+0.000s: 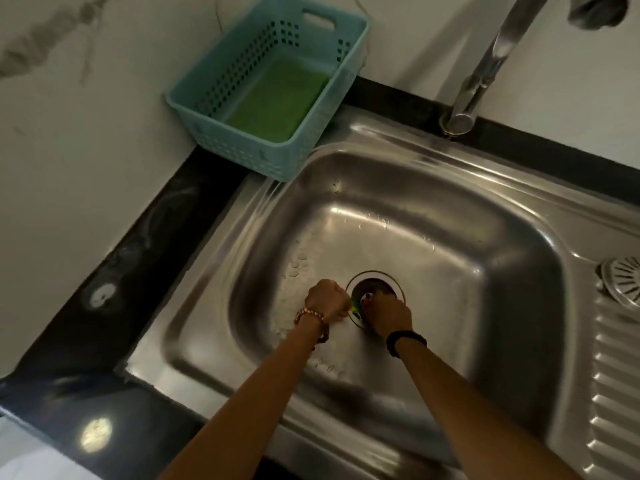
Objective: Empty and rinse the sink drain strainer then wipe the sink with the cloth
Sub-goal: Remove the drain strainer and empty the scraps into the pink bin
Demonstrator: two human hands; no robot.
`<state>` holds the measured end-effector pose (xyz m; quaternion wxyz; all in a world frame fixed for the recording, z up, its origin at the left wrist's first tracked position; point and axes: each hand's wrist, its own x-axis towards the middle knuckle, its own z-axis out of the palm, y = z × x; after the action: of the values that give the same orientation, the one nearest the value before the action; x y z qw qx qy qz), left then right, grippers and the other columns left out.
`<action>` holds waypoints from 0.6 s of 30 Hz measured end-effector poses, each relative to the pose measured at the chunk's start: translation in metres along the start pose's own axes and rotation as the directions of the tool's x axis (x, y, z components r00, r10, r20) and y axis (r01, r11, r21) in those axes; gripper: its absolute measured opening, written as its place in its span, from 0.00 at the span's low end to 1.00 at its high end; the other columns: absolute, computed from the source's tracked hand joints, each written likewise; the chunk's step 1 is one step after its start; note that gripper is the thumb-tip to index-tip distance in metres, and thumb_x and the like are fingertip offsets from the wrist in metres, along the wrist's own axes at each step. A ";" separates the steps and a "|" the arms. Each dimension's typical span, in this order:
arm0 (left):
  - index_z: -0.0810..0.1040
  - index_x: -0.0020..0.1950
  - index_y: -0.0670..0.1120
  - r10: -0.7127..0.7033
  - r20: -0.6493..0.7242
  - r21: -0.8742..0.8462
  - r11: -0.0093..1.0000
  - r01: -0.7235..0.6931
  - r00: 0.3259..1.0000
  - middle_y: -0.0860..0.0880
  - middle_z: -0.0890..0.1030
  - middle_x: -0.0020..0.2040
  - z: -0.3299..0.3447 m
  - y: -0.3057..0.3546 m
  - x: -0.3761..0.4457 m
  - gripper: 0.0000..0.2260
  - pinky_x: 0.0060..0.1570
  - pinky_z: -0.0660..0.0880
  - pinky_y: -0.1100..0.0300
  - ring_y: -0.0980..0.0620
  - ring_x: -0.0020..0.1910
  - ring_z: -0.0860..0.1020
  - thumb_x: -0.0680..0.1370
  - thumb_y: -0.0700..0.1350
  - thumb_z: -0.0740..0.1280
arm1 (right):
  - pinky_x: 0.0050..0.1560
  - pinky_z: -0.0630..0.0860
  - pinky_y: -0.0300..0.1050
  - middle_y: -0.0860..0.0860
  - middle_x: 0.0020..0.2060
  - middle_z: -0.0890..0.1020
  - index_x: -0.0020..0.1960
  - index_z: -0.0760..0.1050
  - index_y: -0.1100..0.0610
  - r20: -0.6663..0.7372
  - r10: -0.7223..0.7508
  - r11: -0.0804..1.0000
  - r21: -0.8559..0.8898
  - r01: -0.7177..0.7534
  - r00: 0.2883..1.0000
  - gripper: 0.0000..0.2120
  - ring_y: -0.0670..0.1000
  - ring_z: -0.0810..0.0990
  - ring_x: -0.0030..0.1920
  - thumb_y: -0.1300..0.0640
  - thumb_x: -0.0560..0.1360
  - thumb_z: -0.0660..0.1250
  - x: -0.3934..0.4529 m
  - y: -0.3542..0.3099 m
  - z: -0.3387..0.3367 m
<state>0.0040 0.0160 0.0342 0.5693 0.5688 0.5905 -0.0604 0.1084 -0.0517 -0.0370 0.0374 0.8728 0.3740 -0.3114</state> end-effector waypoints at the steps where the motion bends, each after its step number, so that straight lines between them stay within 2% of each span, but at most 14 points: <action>1: 0.76 0.36 0.42 -0.002 0.002 -0.005 1.000 0.002 1.000 0.42 0.79 0.36 -0.001 0.000 0.000 0.04 0.50 0.80 0.50 0.44 0.39 0.80 0.70 0.35 0.68 | 0.51 0.75 0.49 0.59 0.57 0.79 0.64 0.68 0.61 -0.006 0.008 0.999 0.039 -0.008 1.000 0.18 0.59 0.79 0.55 0.53 0.78 0.57 0.001 0.002 0.000; 4: 0.74 0.34 0.43 0.001 -0.010 -0.027 1.000 -0.001 1.000 0.40 0.81 0.41 -0.005 0.000 -0.004 0.07 0.50 0.80 0.50 0.42 0.42 0.82 0.71 0.36 0.68 | 0.52 0.75 0.51 0.60 0.59 0.78 0.70 0.59 0.59 -0.002 -0.016 0.993 0.121 0.016 1.000 0.25 0.61 0.78 0.56 0.51 0.77 0.60 0.001 0.007 0.000; 8: 0.75 0.35 0.43 0.014 -0.009 -0.099 0.995 -0.014 1.000 0.40 0.81 0.42 -0.010 -0.007 -0.018 0.06 0.44 0.79 0.57 0.50 0.34 0.78 0.72 0.35 0.67 | 0.52 0.75 0.51 0.60 0.59 0.78 0.69 0.60 0.59 0.001 -0.081 0.996 -0.042 0.081 0.997 0.21 0.61 0.78 0.55 0.53 0.79 0.57 -0.003 0.002 -0.002; 9: 0.76 0.37 0.41 0.029 -0.014 -0.106 0.994 -0.030 0.999 0.39 0.81 0.42 -0.012 -0.008 -0.024 0.04 0.44 0.79 0.57 0.49 0.35 0.79 0.72 0.35 0.67 | 0.52 0.75 0.51 0.61 0.59 0.77 0.68 0.61 0.60 -0.008 -0.075 0.997 0.007 0.075 0.997 0.21 0.61 0.78 0.56 0.54 0.78 0.57 -0.008 0.000 -0.004; 10: 0.77 0.40 0.40 0.044 -0.021 -0.114 0.992 -0.046 0.999 0.39 0.81 0.42 -0.014 -0.009 -0.031 0.02 0.45 0.79 0.57 0.48 0.36 0.79 0.72 0.35 0.66 | 0.53 0.74 0.50 0.61 0.59 0.77 0.66 0.63 0.61 -0.023 -0.057 0.990 0.130 0.060 0.998 0.19 0.61 0.77 0.56 0.55 0.78 0.58 -0.015 -0.003 -0.009; 12: 0.76 0.39 0.42 0.087 -0.048 -0.146 0.985 -0.093 0.995 0.42 0.80 0.40 -0.019 -0.010 -0.051 0.04 0.47 0.79 0.54 0.47 0.39 0.79 0.73 0.35 0.66 | 0.47 0.75 0.46 0.63 0.54 0.78 0.56 0.70 0.61 -0.079 -0.030 0.875 0.480 0.065 0.996 0.10 0.59 0.78 0.50 0.58 0.78 0.59 -0.041 -0.010 -0.021; 13: 0.75 0.36 0.44 0.117 -0.070 -0.176 0.976 -0.128 0.991 0.43 0.79 0.37 -0.024 -0.011 -0.063 0.07 0.48 0.79 0.53 0.47 0.38 0.78 0.73 0.35 0.66 | 0.39 0.74 0.41 0.62 0.48 0.79 0.48 0.72 0.59 -0.098 -0.036 0.772 0.629 0.090 0.995 0.05 0.55 0.78 0.42 0.59 0.77 0.59 -0.060 -0.015 -0.030; 14: 0.74 0.35 0.46 0.158 -0.100 -0.213 0.961 -0.176 0.982 0.45 0.78 0.35 -0.030 -0.011 -0.079 0.09 0.47 0.79 0.53 0.48 0.38 0.77 0.73 0.35 0.66 | 0.30 0.72 0.36 0.60 0.41 0.79 0.42 0.71 0.57 -0.120 -0.049 0.670 0.732 0.122 0.992 0.07 0.50 0.76 0.34 0.59 0.77 0.58 -0.082 -0.022 -0.040; 16: 0.73 0.35 0.47 0.259 -0.186 -0.267 0.915 -0.303 0.948 0.47 0.77 0.35 -0.044 -0.015 -0.117 0.10 0.45 0.77 0.53 0.49 0.38 0.76 0.72 0.35 0.66 | 0.21 0.67 0.32 0.53 0.33 0.77 0.39 0.71 0.54 -0.131 -0.097 0.490 0.857 0.162 0.987 0.09 0.43 0.72 0.24 0.58 0.78 0.57 -0.131 -0.032 -0.056; 18: 0.76 0.40 0.46 0.352 -0.291 -0.228 0.878 -0.422 0.890 0.46 0.80 0.39 -0.064 -0.035 -0.165 0.06 0.47 0.77 0.54 0.50 0.41 0.78 0.73 0.35 0.67 | 0.20 0.66 0.32 0.49 0.30 0.77 0.43 0.73 0.54 -0.167 -0.177 0.374 0.900 0.223 0.970 0.07 0.41 0.70 0.22 0.57 0.77 0.59 -0.189 -0.048 -0.067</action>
<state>-0.1089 -0.0494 0.1585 0.5697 0.5909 0.5310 0.2105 0.0107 -0.1163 0.1330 -0.4911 0.7049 0.2461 -0.4486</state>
